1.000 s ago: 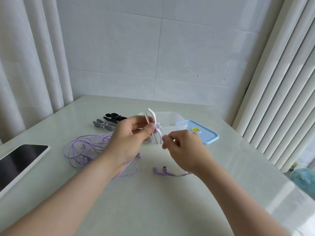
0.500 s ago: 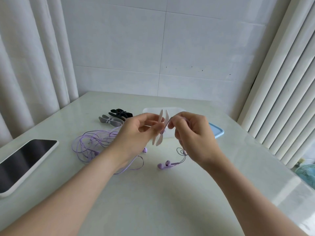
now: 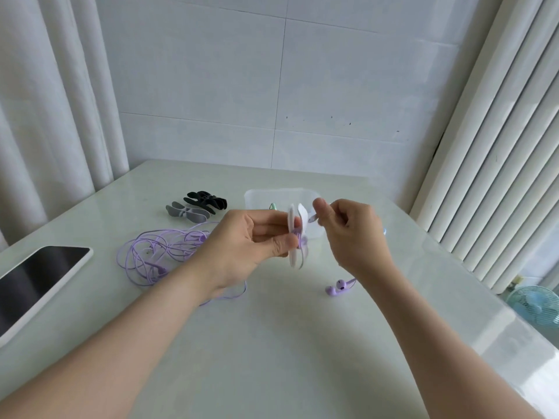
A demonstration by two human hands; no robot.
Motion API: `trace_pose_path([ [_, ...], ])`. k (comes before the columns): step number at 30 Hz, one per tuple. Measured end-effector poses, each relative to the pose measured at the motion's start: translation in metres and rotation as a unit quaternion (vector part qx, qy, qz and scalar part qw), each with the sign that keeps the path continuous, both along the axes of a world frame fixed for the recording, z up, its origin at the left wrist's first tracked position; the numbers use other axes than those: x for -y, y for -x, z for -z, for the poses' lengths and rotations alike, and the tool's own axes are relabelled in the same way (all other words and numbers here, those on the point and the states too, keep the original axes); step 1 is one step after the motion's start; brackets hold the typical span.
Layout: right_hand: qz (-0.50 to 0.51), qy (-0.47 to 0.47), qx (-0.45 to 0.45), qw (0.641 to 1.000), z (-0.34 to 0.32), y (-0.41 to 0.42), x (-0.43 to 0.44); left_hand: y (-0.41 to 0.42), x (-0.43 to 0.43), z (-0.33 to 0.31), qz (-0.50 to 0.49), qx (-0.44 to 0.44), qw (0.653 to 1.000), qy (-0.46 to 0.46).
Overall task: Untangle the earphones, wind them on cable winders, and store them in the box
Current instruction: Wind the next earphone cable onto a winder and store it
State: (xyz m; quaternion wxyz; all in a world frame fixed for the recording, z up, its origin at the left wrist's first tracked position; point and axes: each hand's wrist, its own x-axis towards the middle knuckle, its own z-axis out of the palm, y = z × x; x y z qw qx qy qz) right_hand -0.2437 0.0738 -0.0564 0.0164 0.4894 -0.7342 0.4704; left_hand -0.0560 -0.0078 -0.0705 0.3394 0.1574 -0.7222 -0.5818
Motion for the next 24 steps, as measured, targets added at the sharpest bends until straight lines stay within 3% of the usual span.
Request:
trace_pose_path([
  [4,-0.037,-0.111,-0.09,0.989,0.01,-0.012,-0.001,0.006,-0.001,-0.004,-0.043,-0.096,0.991,-0.081],
  [7,-0.103,-0.164,-0.116,0.974,0.011,-0.025,-0.004,0.004,0.006,-0.001,-0.145,-0.074,0.985,-0.065],
  [10,-0.17,-0.156,-0.115,0.966,0.007,-0.037,-0.008,0.0,0.014,-0.001,-0.207,-0.078,0.972,-0.083],
  [14,-0.221,-0.121,-0.049,0.967,-0.001,-0.048,-0.013,-0.003,0.017,0.0,-0.236,-0.032,0.971,-0.015],
  [19,-0.272,-0.121,0.094,0.95,-0.016,-0.052,-0.021,0.0,0.013,-0.002,-0.252,-0.06,0.964,-0.059],
  [24,-0.268,-0.017,0.176,0.947,-0.018,-0.048,-0.019,-0.001,0.013,0.001,-0.27,-0.031,0.962,0.005],
])
